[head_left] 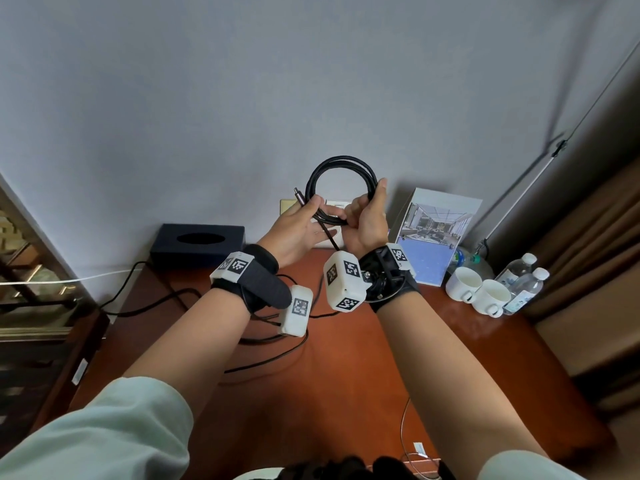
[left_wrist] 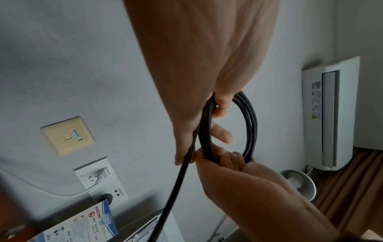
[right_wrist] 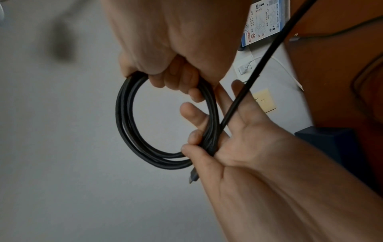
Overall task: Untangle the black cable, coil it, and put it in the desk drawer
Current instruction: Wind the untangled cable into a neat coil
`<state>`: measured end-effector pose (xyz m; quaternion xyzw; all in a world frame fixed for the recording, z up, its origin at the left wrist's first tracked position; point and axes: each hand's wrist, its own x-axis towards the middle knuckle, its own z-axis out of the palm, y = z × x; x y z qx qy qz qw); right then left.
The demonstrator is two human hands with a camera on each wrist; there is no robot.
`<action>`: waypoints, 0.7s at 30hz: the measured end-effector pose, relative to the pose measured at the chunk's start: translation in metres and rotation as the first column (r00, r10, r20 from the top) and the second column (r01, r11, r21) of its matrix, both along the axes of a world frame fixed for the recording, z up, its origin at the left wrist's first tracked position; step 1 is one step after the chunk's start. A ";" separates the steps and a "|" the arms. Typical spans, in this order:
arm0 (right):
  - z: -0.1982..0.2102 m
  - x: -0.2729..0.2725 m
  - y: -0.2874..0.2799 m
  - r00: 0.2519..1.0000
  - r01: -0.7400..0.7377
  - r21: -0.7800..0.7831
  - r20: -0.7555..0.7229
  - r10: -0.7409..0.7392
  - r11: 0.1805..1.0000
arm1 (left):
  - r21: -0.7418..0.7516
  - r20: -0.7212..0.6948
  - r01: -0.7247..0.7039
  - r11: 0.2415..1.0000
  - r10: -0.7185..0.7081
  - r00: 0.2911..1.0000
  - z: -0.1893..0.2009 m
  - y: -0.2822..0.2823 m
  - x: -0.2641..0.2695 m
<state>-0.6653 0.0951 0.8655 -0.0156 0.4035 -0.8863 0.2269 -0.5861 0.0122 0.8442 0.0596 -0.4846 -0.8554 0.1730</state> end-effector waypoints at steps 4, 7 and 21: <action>-0.012 0.001 -0.007 0.998 -0.065 -0.001 0.019 0.065 0.998 | 0.065 0.005 -0.144 0.987 0.144 0.990 -0.001 -0.002 -0.008; -0.018 0.000 -0.010 0.991 -0.134 0.008 -0.022 0.134 0.991 | -0.036 0.016 -0.176 0.984 0.177 0.984 -0.001 -0.012 -0.007; 0.019 -0.022 0.006 0.746 -0.291 0.729 -0.233 0.623 0.620 | -0.904 0.239 0.072 0.421 0.360 0.902 0.015 -0.035 0.011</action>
